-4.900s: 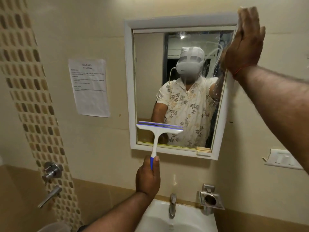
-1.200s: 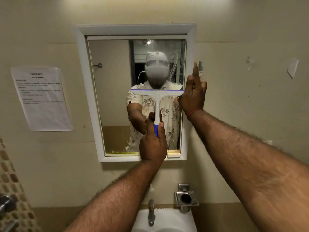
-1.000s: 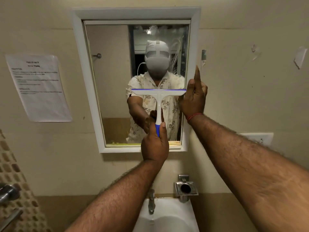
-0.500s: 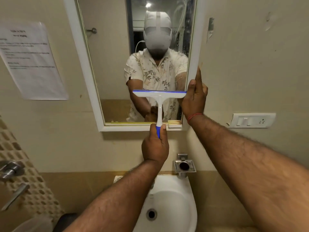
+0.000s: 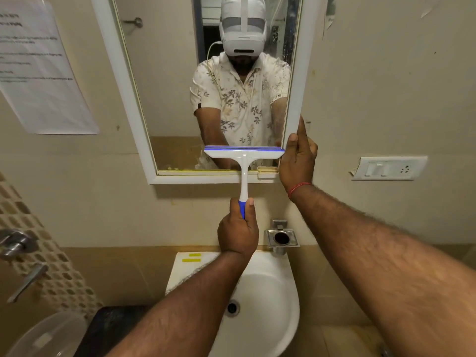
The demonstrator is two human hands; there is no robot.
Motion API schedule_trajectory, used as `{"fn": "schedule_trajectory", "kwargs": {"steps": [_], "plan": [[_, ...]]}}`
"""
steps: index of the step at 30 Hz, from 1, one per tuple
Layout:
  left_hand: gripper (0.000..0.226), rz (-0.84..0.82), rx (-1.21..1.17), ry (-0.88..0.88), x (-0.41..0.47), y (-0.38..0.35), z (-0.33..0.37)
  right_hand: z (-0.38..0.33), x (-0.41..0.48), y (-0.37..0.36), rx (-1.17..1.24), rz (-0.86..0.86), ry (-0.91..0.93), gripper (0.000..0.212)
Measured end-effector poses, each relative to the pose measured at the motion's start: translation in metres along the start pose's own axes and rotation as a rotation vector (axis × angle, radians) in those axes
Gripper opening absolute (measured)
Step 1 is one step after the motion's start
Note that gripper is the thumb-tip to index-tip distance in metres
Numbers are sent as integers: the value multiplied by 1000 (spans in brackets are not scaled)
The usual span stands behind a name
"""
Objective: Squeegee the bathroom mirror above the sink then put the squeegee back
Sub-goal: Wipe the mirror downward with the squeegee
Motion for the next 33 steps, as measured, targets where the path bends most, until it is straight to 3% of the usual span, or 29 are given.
{"fn": "schedule_trajectory", "kwargs": {"steps": [21, 33], "plan": [[67, -32, 68, 38, -24, -3, -17, 19, -23, 7, -39, -56, -127, 48], [72, -55, 53, 57, -38, 11, -6, 2, -28, 21, -114, -98, -223, 47]]}}
Point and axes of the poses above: each hand's wrist, its own x-axis towards the middle knuckle, its own y-axis out of the back of the hand, z = x × y, the point moved 5 cm from there along x, towards the middle knuckle, and after that the axes turned 4 degrees about -y, right-handed, at the moved point
